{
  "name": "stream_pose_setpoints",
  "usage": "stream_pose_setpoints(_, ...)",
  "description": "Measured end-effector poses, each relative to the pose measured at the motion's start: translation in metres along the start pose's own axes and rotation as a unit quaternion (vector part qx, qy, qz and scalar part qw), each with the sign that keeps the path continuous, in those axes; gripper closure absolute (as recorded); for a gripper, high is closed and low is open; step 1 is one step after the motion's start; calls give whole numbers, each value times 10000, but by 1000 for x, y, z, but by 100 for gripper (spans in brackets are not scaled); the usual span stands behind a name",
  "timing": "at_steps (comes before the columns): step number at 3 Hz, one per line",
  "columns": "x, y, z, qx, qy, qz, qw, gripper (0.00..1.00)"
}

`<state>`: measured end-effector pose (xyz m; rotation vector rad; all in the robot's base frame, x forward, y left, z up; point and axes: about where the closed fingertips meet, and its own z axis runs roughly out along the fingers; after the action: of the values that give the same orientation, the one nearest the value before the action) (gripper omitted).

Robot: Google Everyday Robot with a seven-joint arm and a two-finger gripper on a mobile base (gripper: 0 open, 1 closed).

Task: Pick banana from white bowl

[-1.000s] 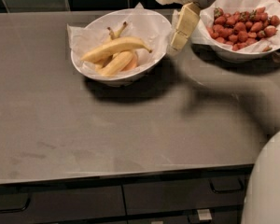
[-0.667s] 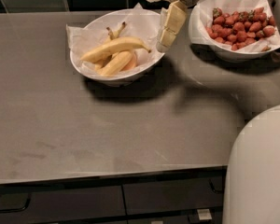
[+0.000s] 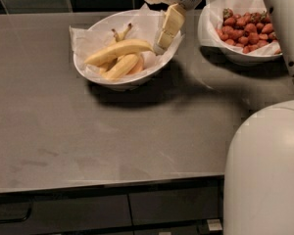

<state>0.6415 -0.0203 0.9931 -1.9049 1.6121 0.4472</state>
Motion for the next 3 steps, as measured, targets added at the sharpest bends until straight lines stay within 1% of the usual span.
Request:
stream_pose_setpoints(1,-9,-15,33,-285,-250,-65,9993,0)
stream_pose_setpoints(2,-20,-29,62,-472,-458,-127,9978,0)
stream_pose_setpoints(3,-23,-38,64,-336,-526,-118,9980,19)
